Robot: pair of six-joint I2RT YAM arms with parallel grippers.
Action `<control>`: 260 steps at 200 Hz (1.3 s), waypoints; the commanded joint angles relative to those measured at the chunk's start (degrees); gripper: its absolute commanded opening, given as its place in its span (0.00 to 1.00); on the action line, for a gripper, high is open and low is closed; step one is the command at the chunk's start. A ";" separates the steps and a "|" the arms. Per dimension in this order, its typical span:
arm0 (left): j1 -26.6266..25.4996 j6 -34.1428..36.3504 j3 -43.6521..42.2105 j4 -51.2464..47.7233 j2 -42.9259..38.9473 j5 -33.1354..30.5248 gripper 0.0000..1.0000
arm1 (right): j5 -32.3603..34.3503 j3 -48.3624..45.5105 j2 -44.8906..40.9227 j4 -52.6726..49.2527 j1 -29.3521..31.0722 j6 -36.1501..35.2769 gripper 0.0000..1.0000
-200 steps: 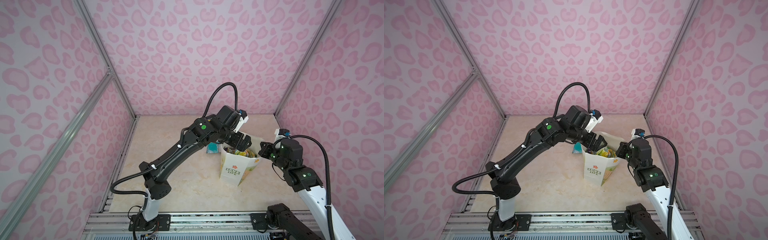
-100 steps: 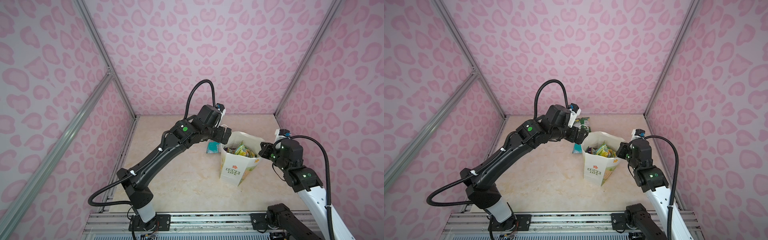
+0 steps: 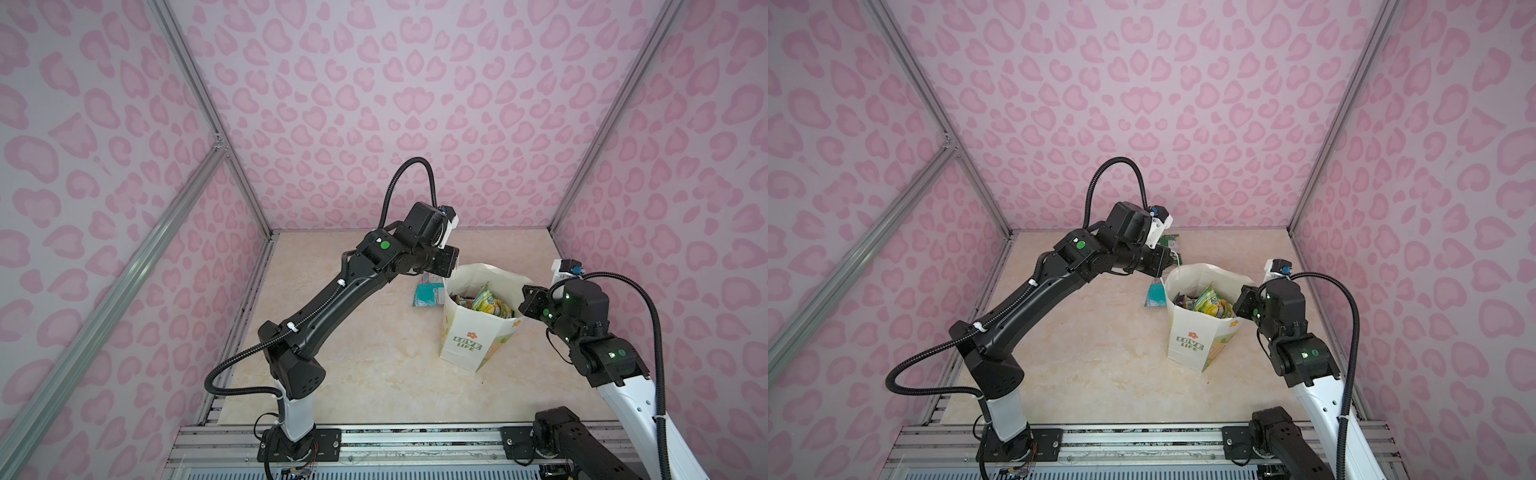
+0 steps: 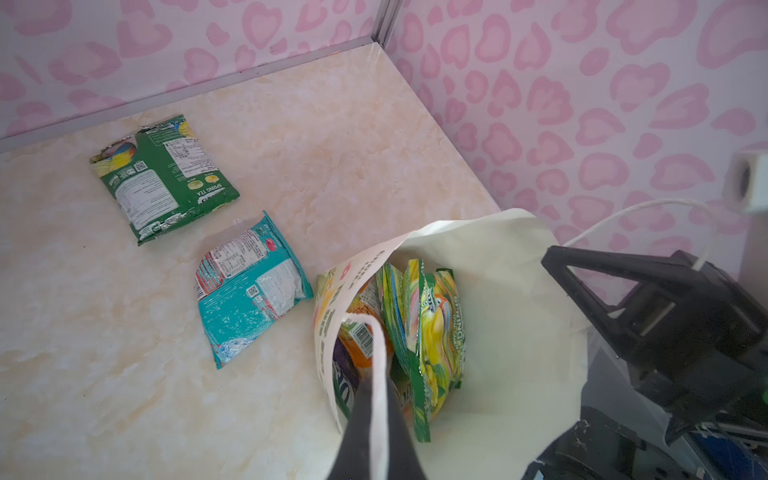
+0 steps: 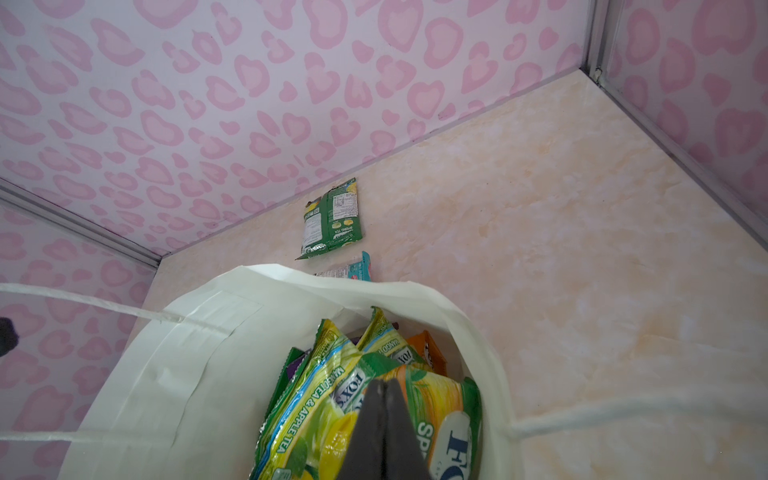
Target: Place the snacks into the paper bag
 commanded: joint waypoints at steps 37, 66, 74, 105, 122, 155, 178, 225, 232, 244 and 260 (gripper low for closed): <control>0.30 -2.76 -6.89 0.59 -13.27 -6.41 0.03 | 1.68 7.75 3.51 4.58 10.22 -1.26 0.00; 0.49 -2.76 -10.64 -0.79 -20.04 -12.13 0.03 | 2.53 11.84 7.28 7.29 15.53 -0.35 0.00; 0.71 -2.76 -12.34 -1.04 -21.72 -13.70 0.03 | 2.35 12.93 8.96 7.90 16.63 -0.04 0.00; 2.29 -2.84 -16.87 -3.39 -27.18 -19.11 0.03 | 1.92 16.36 15.61 12.30 21.00 1.10 0.00; 3.63 -2.62 -18.82 -4.45 -30.38 -22.70 0.03 | 0.41 19.69 20.95 14.10 23.23 1.44 0.00; 8.40 -2.69 -22.53 -4.87 -35.27 -24.53 0.03 | -0.49 26.97 31.00 16.22 26.22 0.81 0.00; 11.89 -1.95 -24.37 -4.51 -35.43 -23.08 0.03 | -1.05 31.77 36.99 16.97 26.26 0.53 0.00; 22.23 -3.32 -26.90 0.20 -31.47 -15.38 0.03 | -5.88 42.15 48.42 18.70 26.29 0.34 0.00; 22.74 -3.35 -26.95 0.66 -31.09 -14.85 0.03 | -6.72 42.75 49.63 18.94 26.33 0.77 0.00; 23.12 -3.44 -27.88 1.23 -30.47 -15.10 0.03 | -7.30 42.76 51.03 19.07 26.40 1.30 0.00; 23.39 -3.39 -31.03 2.45 -29.98 -14.20 0.03 | -5.80 41.36 51.76 18.26 26.66 1.53 0.00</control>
